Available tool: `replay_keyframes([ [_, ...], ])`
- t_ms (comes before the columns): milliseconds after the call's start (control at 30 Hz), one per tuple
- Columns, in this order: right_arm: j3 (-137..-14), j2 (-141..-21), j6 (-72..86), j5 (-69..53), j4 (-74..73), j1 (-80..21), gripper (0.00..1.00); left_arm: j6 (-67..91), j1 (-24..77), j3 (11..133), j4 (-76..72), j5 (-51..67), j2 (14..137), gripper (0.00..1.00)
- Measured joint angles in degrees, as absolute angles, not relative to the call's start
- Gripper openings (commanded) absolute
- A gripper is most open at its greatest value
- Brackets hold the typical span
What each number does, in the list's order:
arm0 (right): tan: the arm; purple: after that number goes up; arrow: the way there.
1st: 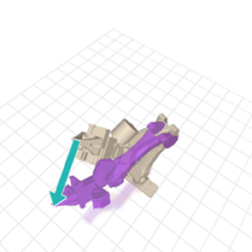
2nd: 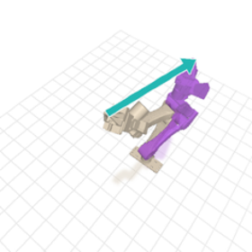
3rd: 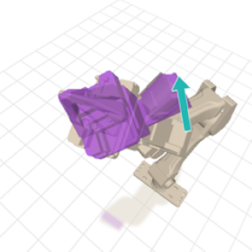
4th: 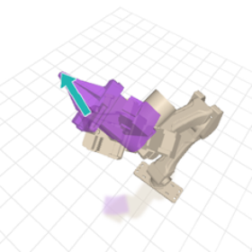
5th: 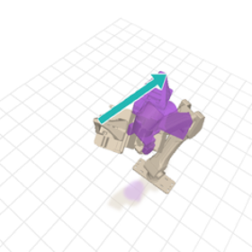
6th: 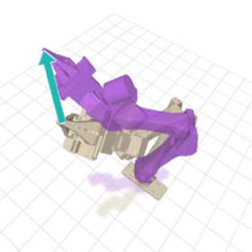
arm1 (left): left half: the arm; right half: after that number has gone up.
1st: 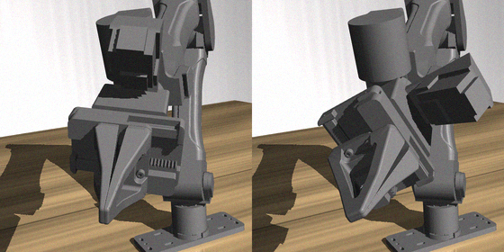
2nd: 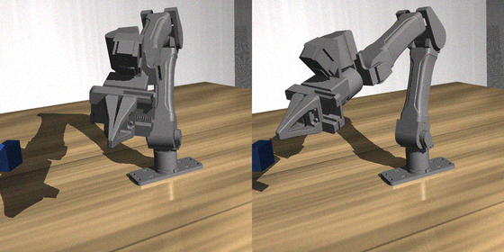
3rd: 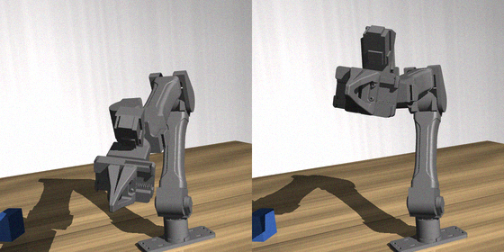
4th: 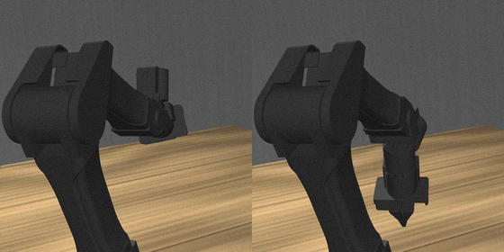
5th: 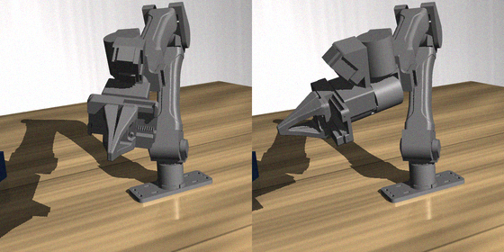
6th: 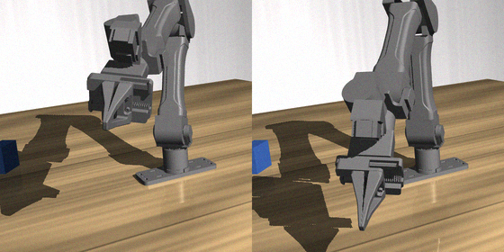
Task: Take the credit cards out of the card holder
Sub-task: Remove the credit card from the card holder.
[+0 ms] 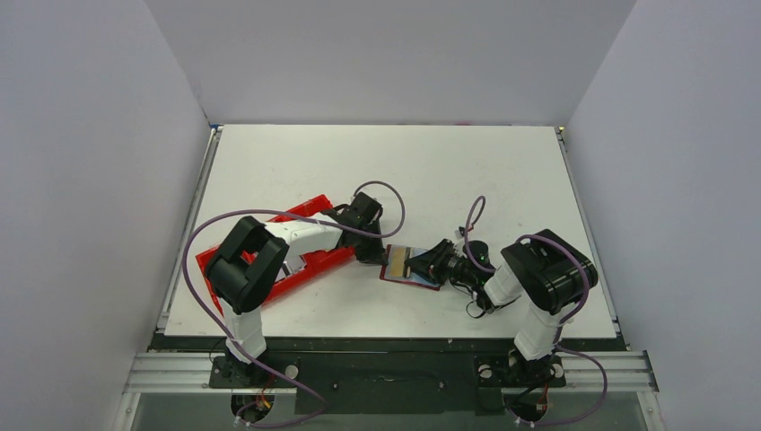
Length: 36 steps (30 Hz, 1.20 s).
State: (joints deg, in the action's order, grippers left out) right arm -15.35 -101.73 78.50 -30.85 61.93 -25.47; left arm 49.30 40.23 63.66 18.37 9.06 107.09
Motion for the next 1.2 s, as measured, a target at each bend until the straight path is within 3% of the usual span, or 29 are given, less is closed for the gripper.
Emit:
replay_keyframes([
  [733, -14.02, -101.73, 78.48, -30.65, 62.43, -24.73, 0.0, 49.32, 40.23, 63.66, 18.37, 9.02, 107.09, 0.0],
  [1200, -14.02, -95.85, 73.6, -28.88, 54.19, -24.69, 0.0, 49.39, 40.25, 63.64, 18.35, 8.99, 107.09, 0.0],
])
